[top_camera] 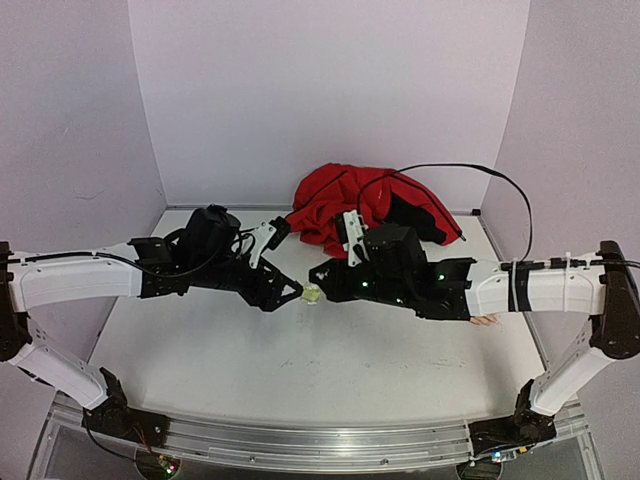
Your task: Paint the nails
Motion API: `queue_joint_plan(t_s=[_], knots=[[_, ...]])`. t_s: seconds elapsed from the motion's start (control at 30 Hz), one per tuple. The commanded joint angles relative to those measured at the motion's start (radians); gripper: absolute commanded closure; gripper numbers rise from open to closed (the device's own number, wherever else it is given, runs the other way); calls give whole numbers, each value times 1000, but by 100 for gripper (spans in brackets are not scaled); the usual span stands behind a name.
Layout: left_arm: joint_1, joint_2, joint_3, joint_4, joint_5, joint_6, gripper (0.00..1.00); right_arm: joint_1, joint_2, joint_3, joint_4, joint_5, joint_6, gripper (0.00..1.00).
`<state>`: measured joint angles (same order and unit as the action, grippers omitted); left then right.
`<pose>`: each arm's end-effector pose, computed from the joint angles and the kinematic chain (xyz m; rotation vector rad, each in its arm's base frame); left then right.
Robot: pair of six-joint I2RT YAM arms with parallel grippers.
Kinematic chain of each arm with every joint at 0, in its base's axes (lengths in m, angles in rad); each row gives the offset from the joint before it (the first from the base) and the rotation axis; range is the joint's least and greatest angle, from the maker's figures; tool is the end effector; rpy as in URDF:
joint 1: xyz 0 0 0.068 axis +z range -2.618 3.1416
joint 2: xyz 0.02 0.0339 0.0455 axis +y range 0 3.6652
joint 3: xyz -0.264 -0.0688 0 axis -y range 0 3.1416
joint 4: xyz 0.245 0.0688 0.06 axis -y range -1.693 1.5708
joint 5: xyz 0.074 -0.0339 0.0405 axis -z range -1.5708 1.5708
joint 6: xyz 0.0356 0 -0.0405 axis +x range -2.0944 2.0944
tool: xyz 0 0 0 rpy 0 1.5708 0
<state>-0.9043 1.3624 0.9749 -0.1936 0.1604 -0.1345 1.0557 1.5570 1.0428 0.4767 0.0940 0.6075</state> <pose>0.1848 -0.2441 0.2748 0.9329 2.0435 -0.7577 0.1845 0.3191 0.3051 -0.3109 1.7200 1.1876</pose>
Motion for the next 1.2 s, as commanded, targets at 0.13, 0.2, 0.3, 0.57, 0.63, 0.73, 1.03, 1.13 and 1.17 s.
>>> queue_joint_plan(t_s=[0.13, 0.2, 0.3, 0.57, 0.63, 0.73, 1.03, 1.13, 1.17], knots=[[8, -31, 11, 23, -85, 6, 16, -75, -116, -203, -202, 427, 203, 100], [8, -27, 12, 23, -94, 12, 16, -78, -126, -255, -236, 497, 254, 100], [8, -20, 16, 23, -109, 18, 16, -79, -134, -314, -260, 542, 305, 100], [8, 1, 26, 22, -111, 25, 16, -78, -48, -340, -225, 503, 294, 100], [8, -2, 22, 22, -113, 25, 16, -79, -42, -358, -199, 505, 287, 100], [8, -11, 14, 21, -117, 22, 16, -79, -34, -375, -176, 509, 277, 99], [10, -24, 0, 20, -130, 16, 13, -78, -24, -411, -122, 485, 261, 89], [18, -26, -2, 20, -127, 8, 12, -77, -28, -426, -104, 475, 252, 88], [24, -26, -4, 20, -124, 4, 12, -78, -32, -430, -101, 475, 250, 86]])
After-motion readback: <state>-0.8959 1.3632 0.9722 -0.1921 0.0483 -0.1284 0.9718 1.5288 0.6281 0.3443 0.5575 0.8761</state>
